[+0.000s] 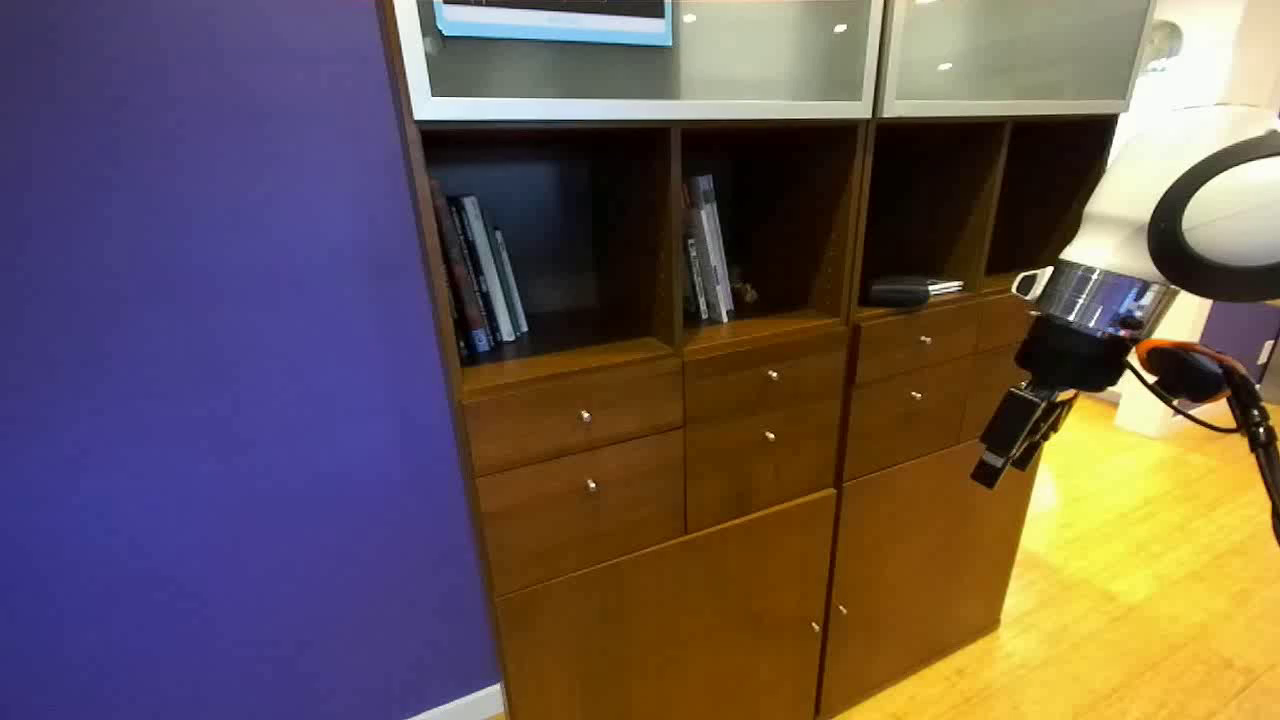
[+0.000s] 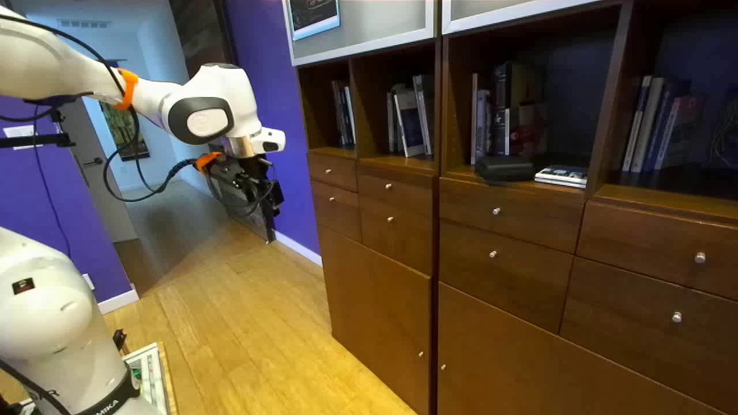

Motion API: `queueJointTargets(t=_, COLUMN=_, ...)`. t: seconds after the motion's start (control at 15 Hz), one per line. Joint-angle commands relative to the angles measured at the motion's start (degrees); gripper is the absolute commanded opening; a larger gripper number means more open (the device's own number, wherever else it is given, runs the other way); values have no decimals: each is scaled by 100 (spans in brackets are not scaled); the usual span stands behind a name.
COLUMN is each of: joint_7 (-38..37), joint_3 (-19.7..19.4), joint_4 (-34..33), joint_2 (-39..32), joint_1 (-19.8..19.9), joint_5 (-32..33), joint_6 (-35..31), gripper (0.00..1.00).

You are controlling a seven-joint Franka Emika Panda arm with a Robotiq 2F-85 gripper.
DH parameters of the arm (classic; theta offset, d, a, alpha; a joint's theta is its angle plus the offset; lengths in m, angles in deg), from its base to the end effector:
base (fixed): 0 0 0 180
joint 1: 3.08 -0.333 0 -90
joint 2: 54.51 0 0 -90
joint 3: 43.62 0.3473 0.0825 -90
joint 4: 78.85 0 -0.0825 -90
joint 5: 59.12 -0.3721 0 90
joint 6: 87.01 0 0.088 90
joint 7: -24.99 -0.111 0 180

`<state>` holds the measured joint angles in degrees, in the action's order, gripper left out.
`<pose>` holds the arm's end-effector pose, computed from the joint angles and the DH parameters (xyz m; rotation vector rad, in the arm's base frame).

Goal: Pull the top drawer on the far left until its fully open

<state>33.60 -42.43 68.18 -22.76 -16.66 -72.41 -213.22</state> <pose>0.3525 0.1025 0.4959 -2.9015 -0.4186 -0.2657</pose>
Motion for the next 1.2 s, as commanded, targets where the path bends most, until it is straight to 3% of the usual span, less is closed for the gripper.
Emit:
queueJointTargets(t=0.0, joint_7=27, joint_3=60, joint_4=-14, joint_2=0, joint_1=66, joint_5=-37, joint_6=24, gripper=100)
queueJointTargets(t=0.73, joint_7=27, joint_3=60, joint_4=-14, joint_2=0, joint_1=66, joint_5=-37, joint_6=24, gripper=100)
queueJointTargets(t=1.13, joint_7=-270, joint_3=320, joint_4=-1726, joint_2=-1254, joint_1=-181, joint_5=-383, joint_6=486, gripper=100)
